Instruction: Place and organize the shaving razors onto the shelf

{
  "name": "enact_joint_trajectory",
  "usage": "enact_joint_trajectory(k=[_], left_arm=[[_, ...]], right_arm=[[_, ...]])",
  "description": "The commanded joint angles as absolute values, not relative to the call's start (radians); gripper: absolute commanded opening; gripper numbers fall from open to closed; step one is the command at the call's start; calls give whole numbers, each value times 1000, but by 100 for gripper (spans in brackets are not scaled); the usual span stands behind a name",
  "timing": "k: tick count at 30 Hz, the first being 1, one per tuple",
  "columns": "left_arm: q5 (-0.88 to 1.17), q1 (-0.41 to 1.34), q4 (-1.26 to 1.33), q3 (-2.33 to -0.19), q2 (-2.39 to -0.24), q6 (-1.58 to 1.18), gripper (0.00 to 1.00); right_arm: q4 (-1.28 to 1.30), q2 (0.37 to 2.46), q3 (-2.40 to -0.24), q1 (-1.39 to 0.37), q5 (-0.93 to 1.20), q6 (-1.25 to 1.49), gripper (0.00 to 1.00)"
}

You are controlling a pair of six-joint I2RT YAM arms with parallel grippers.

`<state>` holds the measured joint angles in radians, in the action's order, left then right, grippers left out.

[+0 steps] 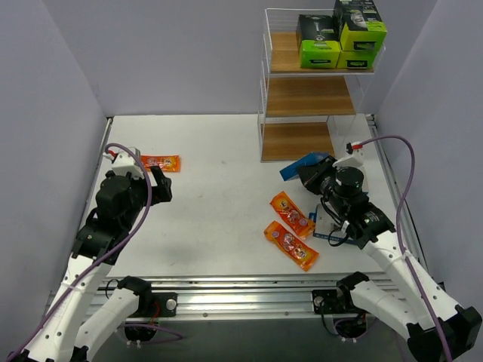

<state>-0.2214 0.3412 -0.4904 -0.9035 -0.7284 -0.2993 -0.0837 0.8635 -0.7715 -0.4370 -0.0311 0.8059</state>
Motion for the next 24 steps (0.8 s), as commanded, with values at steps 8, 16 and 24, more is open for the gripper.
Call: enact_joint_trajectory(k=[8,16,24], left_arm=[[-193,350,-454,-905,-721,-287,96],[-184,354,-453,-902,-736,-285,96],[-172,356,-448,-900,-747,-285,96]], right_arm=[[-193,940,-925,-252,182,773,0],[-202,1034,-1098,-141,302,759,0],[-232,1130,-1268,-98,377,765,0]])
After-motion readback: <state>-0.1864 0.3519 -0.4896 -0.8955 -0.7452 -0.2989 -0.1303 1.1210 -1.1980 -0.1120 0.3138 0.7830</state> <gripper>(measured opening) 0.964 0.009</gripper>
